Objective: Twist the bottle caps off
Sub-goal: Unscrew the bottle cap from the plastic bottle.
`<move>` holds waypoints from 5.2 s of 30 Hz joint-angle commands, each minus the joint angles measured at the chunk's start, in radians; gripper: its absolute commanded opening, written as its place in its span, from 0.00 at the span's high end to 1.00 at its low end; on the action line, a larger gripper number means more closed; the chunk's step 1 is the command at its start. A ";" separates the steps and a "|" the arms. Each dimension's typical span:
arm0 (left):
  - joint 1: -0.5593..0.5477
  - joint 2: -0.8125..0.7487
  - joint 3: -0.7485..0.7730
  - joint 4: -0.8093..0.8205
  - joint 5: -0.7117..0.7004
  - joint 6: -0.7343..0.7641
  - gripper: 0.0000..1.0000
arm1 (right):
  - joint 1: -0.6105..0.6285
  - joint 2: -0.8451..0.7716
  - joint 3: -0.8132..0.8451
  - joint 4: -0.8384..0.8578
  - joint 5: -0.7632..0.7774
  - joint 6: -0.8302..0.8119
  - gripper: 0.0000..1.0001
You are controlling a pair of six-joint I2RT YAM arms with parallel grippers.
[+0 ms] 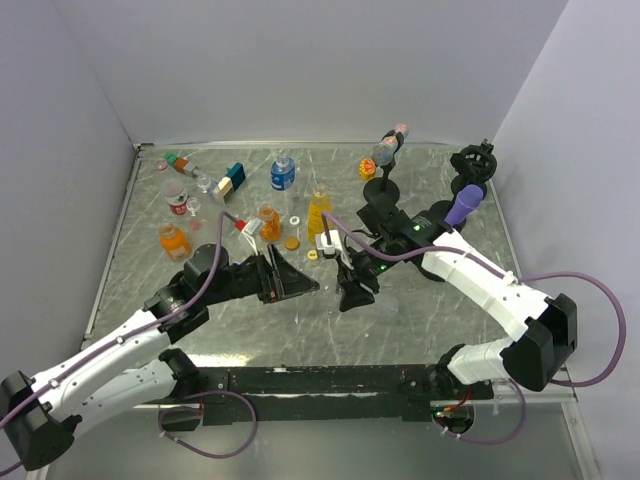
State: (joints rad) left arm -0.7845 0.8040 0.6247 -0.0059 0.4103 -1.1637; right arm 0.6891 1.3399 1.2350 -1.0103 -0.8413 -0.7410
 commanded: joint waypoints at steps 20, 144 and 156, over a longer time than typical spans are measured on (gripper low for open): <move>-0.007 -0.077 -0.077 0.213 0.335 1.313 0.12 | -0.005 -0.051 -0.020 -0.063 -0.059 -0.158 0.71; -0.068 0.208 0.170 -0.071 0.021 -0.335 0.99 | -0.005 -0.011 -0.035 -0.011 0.039 -0.090 0.72; -0.065 0.195 0.144 0.047 0.111 -0.188 0.17 | -0.007 -0.019 -0.032 -0.013 0.039 -0.092 0.72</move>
State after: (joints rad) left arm -0.8356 1.0164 0.7227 -0.1013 0.4404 -1.3712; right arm 0.6701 1.3373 1.2026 -1.1042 -0.7574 -0.8242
